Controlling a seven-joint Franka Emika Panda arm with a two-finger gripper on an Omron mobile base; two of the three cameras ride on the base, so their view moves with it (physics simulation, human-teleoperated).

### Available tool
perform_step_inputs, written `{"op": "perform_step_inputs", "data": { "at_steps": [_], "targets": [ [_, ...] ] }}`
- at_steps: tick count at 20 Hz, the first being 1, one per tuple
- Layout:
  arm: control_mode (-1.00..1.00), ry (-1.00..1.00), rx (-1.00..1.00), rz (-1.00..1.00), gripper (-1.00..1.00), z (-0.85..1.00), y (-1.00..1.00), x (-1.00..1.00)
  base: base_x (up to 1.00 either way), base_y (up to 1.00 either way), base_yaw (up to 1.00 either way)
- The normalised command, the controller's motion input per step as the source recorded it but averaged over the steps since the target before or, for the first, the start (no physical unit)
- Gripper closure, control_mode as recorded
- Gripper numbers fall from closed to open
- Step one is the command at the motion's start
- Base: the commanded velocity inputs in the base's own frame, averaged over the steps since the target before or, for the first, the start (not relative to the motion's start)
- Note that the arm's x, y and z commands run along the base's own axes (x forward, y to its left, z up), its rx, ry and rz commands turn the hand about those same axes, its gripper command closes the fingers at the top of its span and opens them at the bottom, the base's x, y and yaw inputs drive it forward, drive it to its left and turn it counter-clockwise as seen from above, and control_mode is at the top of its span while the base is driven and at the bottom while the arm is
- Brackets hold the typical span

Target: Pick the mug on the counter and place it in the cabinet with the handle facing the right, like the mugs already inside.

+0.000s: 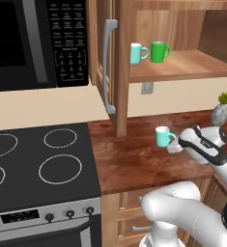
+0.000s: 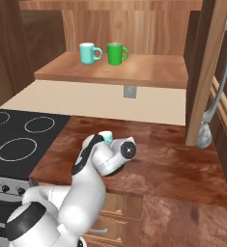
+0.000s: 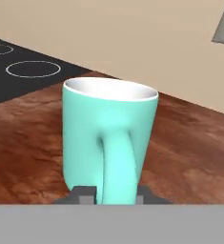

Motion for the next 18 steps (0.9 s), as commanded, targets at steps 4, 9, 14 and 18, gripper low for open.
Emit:
{"op": "perform_step_inputs", "data": {
  "at_steps": [4, 9, 14, 18],
  "targets": [
    [-1.00, 0.18, 0.20, 0.31, 1.00, 0.03, 0.18, -0.28, 0.00, 0.00, 0.00],
    [-1.00, 0.14, 0.22, 0.32, 1.00, 0.02, 0.10, -0.29, 0.00, 0.00, 0.00],
    [-1.00, 0.01, 0.12, 0.30, 1.00, 0.06, 0.29, -0.37, 0.00, 0.00, 0.00],
    [-1.00, 0.00, 0.01, 0.23, 1.00, 0.43, 0.43, -0.34, 0.00, 0.00, 0.00]
  ]
}}
